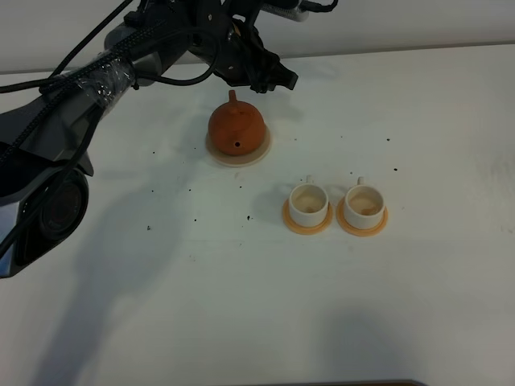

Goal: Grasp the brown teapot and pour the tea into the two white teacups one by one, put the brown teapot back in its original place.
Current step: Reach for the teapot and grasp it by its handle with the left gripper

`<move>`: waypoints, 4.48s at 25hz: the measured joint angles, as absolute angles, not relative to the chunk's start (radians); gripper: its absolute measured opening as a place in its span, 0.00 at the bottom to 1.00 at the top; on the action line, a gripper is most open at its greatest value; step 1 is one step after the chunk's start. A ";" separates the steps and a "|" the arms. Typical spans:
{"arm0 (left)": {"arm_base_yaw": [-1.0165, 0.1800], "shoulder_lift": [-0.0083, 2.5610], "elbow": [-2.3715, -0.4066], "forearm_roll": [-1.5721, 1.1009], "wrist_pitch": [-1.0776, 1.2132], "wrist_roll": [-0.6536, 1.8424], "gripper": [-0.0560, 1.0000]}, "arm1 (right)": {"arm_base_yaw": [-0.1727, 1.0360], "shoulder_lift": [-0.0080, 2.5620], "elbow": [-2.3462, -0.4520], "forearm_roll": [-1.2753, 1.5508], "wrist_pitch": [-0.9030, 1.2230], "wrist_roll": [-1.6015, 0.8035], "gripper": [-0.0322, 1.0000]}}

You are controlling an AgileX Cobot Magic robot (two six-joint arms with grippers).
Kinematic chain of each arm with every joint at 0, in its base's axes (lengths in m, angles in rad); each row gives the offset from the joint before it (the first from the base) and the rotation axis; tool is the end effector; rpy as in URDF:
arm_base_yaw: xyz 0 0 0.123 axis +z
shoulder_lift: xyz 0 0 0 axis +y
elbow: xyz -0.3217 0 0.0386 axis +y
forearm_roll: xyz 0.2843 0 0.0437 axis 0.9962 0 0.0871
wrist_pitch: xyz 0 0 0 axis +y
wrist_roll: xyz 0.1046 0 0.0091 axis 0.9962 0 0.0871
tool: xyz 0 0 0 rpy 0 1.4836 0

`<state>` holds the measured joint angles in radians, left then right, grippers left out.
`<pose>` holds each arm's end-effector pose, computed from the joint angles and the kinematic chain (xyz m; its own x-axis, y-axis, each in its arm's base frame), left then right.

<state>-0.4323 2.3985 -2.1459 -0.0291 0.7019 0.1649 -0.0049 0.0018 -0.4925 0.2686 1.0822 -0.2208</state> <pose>0.5595 -0.2603 0.2034 -0.6241 0.4446 -0.6425 0.5240 0.8482 0.0778 -0.0013 0.0246 0.2867 -0.4491 -0.0874 -0.8892 -0.2445 0.9692 0.0282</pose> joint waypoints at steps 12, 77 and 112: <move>-0.416 2.401 -2.149 0.165 0.683 -0.078 0.45 | -0.005 0.002 -0.493 0.269 1.082 -0.221 0.27; -0.328 2.483 -2.217 0.176 1.023 -0.075 0.50 | -0.005 0.002 -0.493 0.269 1.082 -0.221 0.27; -0.321 2.449 -2.297 0.026 1.190 0.200 0.50 | -0.005 0.002 -0.493 0.269 1.082 -0.221 0.27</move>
<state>-0.3211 2.4488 -2.2966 0.0263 1.1897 0.2004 -0.0049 0.0018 -0.4925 0.2686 1.0822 -0.2208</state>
